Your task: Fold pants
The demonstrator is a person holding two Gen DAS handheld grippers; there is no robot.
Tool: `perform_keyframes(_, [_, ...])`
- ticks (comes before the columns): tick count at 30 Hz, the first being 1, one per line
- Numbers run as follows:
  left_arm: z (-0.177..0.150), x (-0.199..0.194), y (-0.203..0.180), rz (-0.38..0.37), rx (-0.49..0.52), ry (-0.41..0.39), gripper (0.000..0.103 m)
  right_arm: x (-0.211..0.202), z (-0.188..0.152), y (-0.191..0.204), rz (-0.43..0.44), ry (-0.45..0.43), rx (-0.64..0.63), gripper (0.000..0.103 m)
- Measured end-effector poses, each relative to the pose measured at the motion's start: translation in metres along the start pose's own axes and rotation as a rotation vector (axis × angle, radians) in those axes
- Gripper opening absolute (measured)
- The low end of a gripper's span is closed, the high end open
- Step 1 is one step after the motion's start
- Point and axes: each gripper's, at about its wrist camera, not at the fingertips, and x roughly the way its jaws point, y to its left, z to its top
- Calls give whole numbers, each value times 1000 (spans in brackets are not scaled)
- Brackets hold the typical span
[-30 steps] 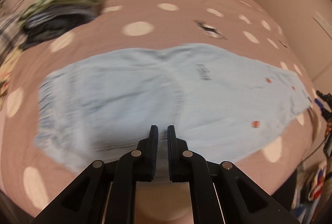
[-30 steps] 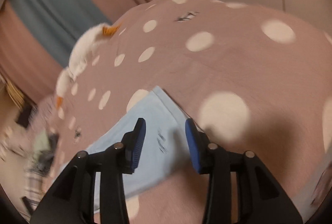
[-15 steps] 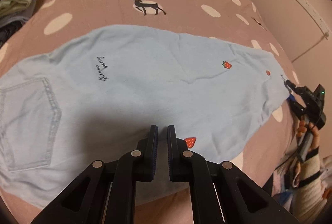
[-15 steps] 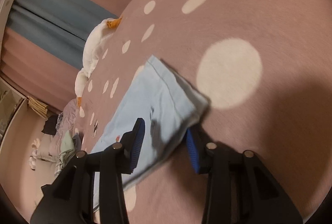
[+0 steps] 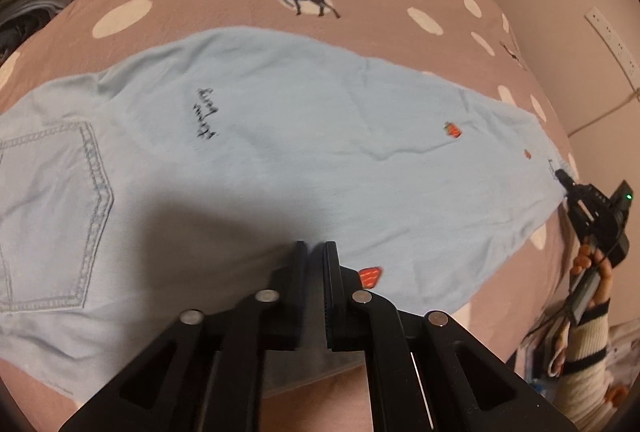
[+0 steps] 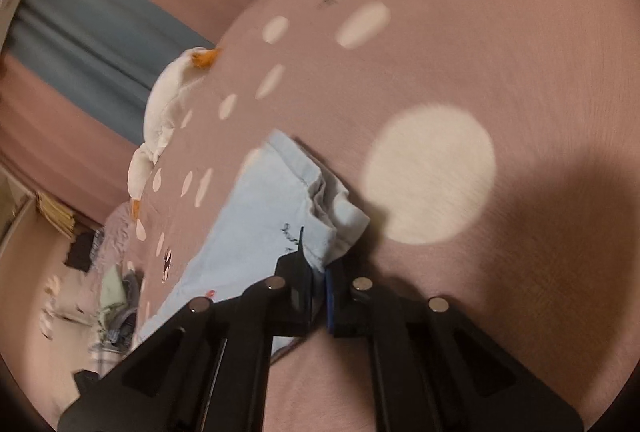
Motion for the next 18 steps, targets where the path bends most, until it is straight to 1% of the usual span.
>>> perform_keyframes(1, [2,-2,-2,-10,0,-8,3,-5,0,11,3,-22,-47,5])
perform_keyframes(4, [10,-10,-12,-132,-25,-31,4,-20,-4,63,25,-78,-252,5])
perform_keyframes(5, [13,-12,-17,-184,-35,-36,10,-22,-8,76,29,-86,-306,5])
perform_keyframes(6, [16,-13,-20,-209,-41,-36,17,-23,-15,96,40,-93,-383,5])
perform_keyframes(7, [19,-14,-24,-249,-52,-36,37,-22,-21,108,45,-93,-426,6])
perform_keyframes(8, [22,-15,-27,-307,-78,-39,58,-21,-28,120,46,-90,-470,6])
perform_keyframes(9, [24,-16,-29,-338,-95,-45,63,-20,-34,127,50,-87,-498,7])
perform_keyframes(10, [27,-17,-30,-394,-126,-57,65,-18,-42,137,59,-82,-536,7])
perform_keyframes(12, [33,-15,-32,-468,-162,-59,65,-12,-59,154,53,-78,-611,8])
perform_keyframes(16, [42,-3,-35,-549,-198,-56,65,5,-92,178,78,-35,-738,9])
perform_keyframes(18, [44,8,-35,-617,-234,-42,65,14,-112,188,87,-5,-801,9])
